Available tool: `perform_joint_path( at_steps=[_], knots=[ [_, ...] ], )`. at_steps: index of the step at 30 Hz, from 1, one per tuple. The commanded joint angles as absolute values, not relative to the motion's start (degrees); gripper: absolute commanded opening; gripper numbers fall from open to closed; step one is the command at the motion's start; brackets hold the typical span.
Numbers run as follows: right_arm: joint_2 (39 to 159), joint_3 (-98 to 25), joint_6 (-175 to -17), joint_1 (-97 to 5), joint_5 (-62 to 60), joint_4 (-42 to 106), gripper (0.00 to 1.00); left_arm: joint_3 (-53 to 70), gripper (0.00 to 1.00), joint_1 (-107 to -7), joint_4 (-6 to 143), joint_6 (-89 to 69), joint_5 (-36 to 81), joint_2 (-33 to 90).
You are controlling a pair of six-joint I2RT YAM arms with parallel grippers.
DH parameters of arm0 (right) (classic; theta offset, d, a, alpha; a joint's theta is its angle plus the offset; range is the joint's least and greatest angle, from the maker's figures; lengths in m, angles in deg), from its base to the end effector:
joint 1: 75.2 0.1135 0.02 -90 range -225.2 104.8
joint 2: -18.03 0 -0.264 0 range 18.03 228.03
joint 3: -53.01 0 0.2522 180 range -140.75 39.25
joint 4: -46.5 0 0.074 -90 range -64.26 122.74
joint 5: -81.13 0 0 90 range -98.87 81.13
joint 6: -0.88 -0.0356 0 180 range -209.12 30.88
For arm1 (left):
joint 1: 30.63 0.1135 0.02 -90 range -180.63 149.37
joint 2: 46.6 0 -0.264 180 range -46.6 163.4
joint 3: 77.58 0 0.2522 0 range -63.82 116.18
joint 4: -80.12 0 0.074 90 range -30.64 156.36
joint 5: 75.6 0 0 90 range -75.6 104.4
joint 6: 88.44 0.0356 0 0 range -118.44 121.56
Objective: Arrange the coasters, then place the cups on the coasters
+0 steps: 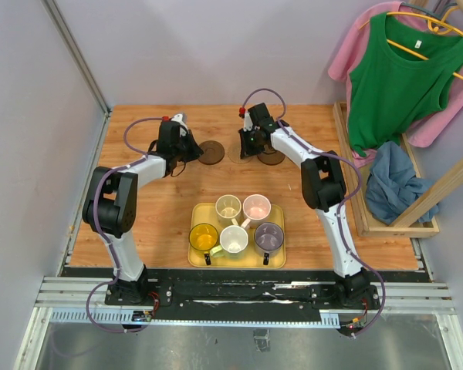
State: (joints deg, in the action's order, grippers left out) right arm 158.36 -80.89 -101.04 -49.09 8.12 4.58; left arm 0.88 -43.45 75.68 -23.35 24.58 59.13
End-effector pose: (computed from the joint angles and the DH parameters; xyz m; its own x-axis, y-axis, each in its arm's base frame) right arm 0.4854 0.2495 0.1731 -0.7794 -0.1620 -0.6052 -0.4438 0.8245 0.3509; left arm 0.3969 -0.0968 0.1947 -0.6186 -0.2844 -0.7324 0.1152 0.8893 -0.4426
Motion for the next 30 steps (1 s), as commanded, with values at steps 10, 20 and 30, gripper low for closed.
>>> perform_joint_path(
  at_steps=[10, 20, 30],
  knots=[
    [150.63, -75.29, -100.10, -49.63, 6.95, 7.04, 0.08, 2.83, 0.00, -43.19, 75.90, -23.21, 24.60, 58.47],
    [144.05, -73.53, -100.33, -49.63, 8.79, 8.96, 0.13, 1.56, 0.01, -43.14, 75.61, -22.98, 23.98, 55.84],
    [132.83, -63.70, -102.05, -54.07, 5.76, 10.96, 0.16, -1.09, 0.01, -43.20, 74.68, -21.34, 21.79, 48.21]
  ],
)
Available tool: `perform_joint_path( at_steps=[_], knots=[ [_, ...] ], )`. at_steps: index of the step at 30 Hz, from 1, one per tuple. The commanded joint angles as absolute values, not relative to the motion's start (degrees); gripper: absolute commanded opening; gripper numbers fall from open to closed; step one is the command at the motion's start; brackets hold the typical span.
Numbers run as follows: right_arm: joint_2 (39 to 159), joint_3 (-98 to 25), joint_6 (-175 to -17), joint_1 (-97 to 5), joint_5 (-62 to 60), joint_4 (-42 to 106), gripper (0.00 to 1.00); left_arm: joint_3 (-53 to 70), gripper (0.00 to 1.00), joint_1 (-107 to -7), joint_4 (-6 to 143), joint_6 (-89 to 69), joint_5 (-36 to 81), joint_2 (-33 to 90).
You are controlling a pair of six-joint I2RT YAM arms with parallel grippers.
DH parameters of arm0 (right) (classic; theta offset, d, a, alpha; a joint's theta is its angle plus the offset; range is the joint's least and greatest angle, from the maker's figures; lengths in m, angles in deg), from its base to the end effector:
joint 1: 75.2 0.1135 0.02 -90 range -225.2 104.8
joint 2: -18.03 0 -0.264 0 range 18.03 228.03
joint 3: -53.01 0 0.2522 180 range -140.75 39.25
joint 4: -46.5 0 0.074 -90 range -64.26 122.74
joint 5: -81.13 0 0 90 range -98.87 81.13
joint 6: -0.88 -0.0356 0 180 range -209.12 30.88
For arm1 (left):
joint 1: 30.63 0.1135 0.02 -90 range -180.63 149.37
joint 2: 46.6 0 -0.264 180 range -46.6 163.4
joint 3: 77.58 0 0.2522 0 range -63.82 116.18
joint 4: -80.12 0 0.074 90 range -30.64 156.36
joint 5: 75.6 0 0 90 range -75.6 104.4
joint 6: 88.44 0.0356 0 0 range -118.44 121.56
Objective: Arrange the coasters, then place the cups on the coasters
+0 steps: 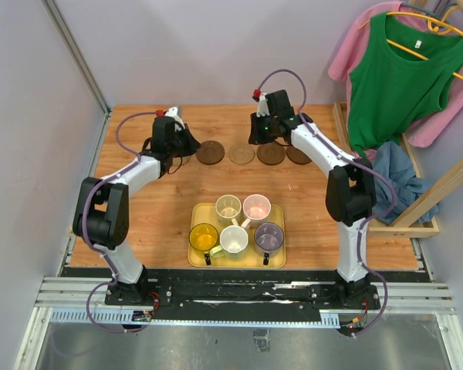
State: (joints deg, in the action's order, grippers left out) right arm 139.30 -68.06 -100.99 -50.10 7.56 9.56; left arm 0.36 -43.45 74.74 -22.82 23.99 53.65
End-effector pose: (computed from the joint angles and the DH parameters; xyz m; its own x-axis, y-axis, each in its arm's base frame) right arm 0.4444 0.2193 0.2730 -0.6607 -0.0917 -0.7450 -0.4855 0.8091 0.3311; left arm 0.3857 -0.0939 0.2268 -0.5624 -0.2894 -0.7746 0.1433 0.8885 -0.4360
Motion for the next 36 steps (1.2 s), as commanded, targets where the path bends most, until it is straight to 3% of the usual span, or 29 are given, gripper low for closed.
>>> perform_joint_path(
  at_steps=[1, 5, 11, 15, 18, 20, 23, 28, 36],
  knots=[
    [130.96, -61.62, -102.37, -55.31, 5.60, 11.52, 0.19, -1.40, 0.02, -43.20, 74.38, -21.09, 21.01, 47.01],
    [122.90, -52.54, -104.19, -61.46, 6.62, 14.11, 0.26, -3.17, 0.17, -43.20, 72.69, -20.53, 16.17, 42.25],
    [110.96, -40.74, -100.88, -65.83, -1.61, 18.10, 0.43, -8.09, 0.62, -43.07, 72.28, -20.16, 8.91, 35.24],
    [107.25, -37.67, -99.07, -65.97, -7.01, 18.55, 0.54, -9.64, 0.79, -43.11, 72.32, -19.56, 6.53, 31.56],
    [103.56, -34.71, -99.17, -65.56, -11.97, 18.18, 0.70, -11.41, 0.85, -43.11, 72.50, -18.85, 4.85, 28.04],
    [99.36, -31.83, -97.72, -64.14, -19.17, 19.15, 0.99, -12.81, 0.90, -43.08, 72.42, -18.26, 3.97, 25.30],
    [92.90, -27.04, -95.64, -62.21, -25.96, 23.63, 0.98, -15.40, 0.96, -43.11, 72.50, -17.64, 3.27, 20.47],
    [87.30, -22.20, -101.14, -63.58, -26.06, 30.32, 0.98, -19.15, 1.00, -43.11, 73.10, -17.72, 2.37, 14.13],
    [86.28, -19.85, -103.71, -64.88, -16.67, 20.65, 0.98, -21.61, 1.00, -43.11, 69.61, -18.47, 5.88, 9.60]
  ],
)
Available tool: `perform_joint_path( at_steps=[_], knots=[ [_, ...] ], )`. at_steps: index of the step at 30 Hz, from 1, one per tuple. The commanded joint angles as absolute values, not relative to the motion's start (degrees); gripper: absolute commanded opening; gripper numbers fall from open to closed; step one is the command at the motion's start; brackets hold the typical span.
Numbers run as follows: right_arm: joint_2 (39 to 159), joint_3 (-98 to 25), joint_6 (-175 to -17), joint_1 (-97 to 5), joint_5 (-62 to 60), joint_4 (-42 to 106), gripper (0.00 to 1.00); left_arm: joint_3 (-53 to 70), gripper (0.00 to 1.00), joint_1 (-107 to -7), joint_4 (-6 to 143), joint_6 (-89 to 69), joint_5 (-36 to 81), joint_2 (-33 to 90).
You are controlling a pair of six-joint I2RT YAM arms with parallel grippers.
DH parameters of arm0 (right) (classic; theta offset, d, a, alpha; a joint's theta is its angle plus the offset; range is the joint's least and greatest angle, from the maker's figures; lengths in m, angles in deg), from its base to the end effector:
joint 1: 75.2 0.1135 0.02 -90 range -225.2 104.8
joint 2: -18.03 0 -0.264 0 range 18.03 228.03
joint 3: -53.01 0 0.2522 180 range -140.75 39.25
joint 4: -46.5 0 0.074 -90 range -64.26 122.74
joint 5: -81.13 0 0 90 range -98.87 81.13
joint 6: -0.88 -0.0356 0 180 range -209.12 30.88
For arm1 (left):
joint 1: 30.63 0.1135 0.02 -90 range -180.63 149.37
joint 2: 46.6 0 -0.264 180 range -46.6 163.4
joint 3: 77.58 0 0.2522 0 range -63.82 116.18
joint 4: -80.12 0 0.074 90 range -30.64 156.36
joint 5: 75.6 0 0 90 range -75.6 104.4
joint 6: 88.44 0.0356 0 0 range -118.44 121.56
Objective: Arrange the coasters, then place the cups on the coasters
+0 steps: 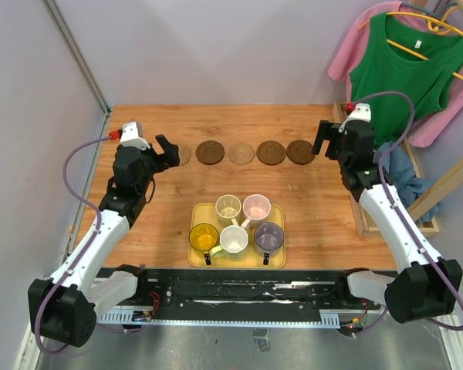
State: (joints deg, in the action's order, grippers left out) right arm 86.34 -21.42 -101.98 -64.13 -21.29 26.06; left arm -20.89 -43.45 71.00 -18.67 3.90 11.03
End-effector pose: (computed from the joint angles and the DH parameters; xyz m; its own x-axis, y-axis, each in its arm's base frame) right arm 0.2749 0.0460 0.3588 -0.2329 0.1759 -0.9565 0.0706 0.9840 0.1638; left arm 0.2337 -0.0465 0.3133 -0.1748 -0.3089 -0.9349 -0.0183 0.9504 -0.3106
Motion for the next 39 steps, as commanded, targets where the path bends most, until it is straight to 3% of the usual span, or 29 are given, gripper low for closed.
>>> perform_joint_path(
  at_steps=[1, 9, 14, 23, 32, 39],
  knots=[
    [86.13, -19.45, -104.26, -64.84, -15.71, 19.05, 0.98, -21.54, 1.00, -43.14, 68.96, -18.44, 6.68, 9.50],
    [79.18, -12.88, -106.87, -63.56, -8.24, 14.20, 0.99, -24.07, 1.00, -43.69, 69.57, -19.87, 15.23, 7.21],
    [74.78, -10.27, -104.94, -54.38, -14.82, 10.02, 0.96, -26.04, 1.00, -47.31, 69.96, -19.70, 13.09, 5.74],
    [74.26, -5.71, -111.67, -46.02, -10.84, 9.36, 0.71, -28.74, 1.00, -50.66, 69.40, -21.54, 12.33, 7.41],
    [84.37, -11.68, -110.81, -43.30, -4.94, 11.70, 0.59, -28.43, 1.00, -50.62, 68.02, -20.28, 10.74, 8.47],
    [94.40, -17.47, -110.48, -41.86, -0.97, 11.56, 0.55, -27.93, 1.00, -50.66, 66.74, -19.89, 10.66, 11.02]
  ],
)
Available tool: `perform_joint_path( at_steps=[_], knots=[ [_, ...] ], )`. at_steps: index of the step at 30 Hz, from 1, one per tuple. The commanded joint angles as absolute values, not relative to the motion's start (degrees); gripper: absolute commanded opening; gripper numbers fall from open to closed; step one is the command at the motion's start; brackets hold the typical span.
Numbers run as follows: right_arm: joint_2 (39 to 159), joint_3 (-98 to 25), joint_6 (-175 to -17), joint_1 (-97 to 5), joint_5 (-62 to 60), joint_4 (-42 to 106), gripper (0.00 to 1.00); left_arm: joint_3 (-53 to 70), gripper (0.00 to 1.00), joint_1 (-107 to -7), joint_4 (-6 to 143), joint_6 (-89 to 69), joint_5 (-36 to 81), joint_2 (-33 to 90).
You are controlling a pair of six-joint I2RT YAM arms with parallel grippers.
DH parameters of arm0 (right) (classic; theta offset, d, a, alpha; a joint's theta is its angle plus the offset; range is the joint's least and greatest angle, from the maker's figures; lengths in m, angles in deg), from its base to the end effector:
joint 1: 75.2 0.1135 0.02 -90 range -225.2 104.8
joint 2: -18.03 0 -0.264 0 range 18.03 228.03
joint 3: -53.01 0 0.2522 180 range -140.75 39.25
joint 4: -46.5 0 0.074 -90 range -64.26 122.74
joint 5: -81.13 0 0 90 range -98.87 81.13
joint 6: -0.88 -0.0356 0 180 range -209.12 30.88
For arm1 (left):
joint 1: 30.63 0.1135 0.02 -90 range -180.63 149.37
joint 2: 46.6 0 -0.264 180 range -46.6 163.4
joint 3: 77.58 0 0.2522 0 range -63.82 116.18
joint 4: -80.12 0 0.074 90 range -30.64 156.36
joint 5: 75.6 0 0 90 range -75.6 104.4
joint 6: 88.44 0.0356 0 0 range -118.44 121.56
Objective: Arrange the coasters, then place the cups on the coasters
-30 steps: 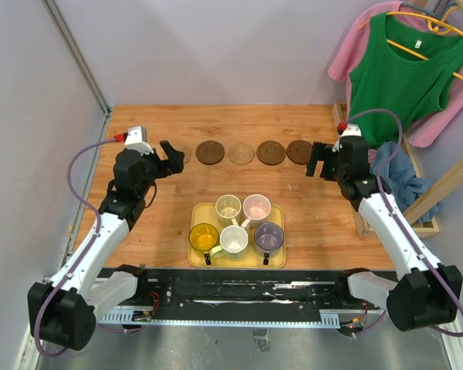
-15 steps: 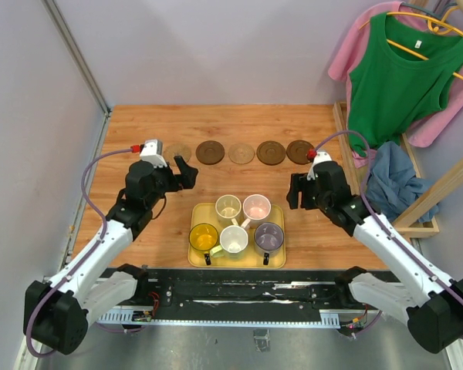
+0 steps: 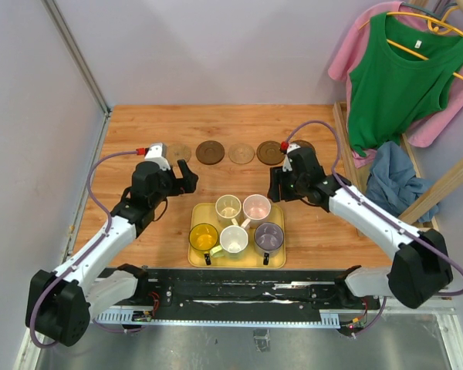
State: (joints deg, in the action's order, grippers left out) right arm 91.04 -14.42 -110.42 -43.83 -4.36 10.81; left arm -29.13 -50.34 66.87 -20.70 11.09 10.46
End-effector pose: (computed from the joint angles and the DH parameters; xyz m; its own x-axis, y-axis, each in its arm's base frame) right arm 0.2343 0.1461 0.2692 -0.7316 -0.0219 -0.6814 -0.3259 0.8891 0.3213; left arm 0.2148 -0.0748 0.2565 -0.4328 -0.2467 -0.8671 0.1321 0.9341 -0.3317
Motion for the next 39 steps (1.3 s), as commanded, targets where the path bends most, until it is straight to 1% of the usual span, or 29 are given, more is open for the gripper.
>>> perform_joint_path(
  at_steps=[1, 6, 11, 15, 18, 23, 34, 36, 39],
  knots=[
    [95.31, -17.86, -110.47, -41.53, -0.70, 11.69, 0.55, -28.11, 1.00, -50.73, 66.93, -19.81, 10.85, 11.11],
    [98.54, -19.56, -110.41, -39.73, 0.69, 10.71, 0.55, -28.49, 1.00, -50.67, 67.77, -19.80, 10.91, 11.73],
    [100.32, -21.59, -110.03, -38.29, -1.24, 5.87, 0.53, -28.55, 1.00, -50.64, 68.04, -19.84, 11.15, 11.96],
    [101.34, -22.40, -109.86, -37.40, -2.07, 2.98, 0.43, -29.00, 1.00, -50.62, 68.04, -20.06, 10.92, 11.51],
    [102.81, -23.39, -109.34, -36.95, -3.55, 0.82, 0.41, -29.19, 1.00, -50.64, 67.90, -20.19, 10.35, 11.11],
    [105.07, -25.57, -107.28, -36.73, -6.12, -1.48, 0.30, -29.22, 1.00, -50.64, 67.63, -20.16, 9.70, 10.70],
    [112.45, -33.73, -99.61, -36.69, -10.65, -2.43, 0.19, -29.54, 1.00, -50.63, 67.46, -20.43, 8.99, 10.70],
    [113.85, -35.23, -97.36, -36.64, -11.91, -2.23, 0.14, -29.51, 1.00, -50.62, 67.42, -20.42, 8.72, 10.79],
    [116.07, -37.45, -94.46, -36.68, -12.85, -2.04, 0.03, -29.41, 1.00, -50.61, 67.35, -20.45, 8.44, 10.88]
  ],
)
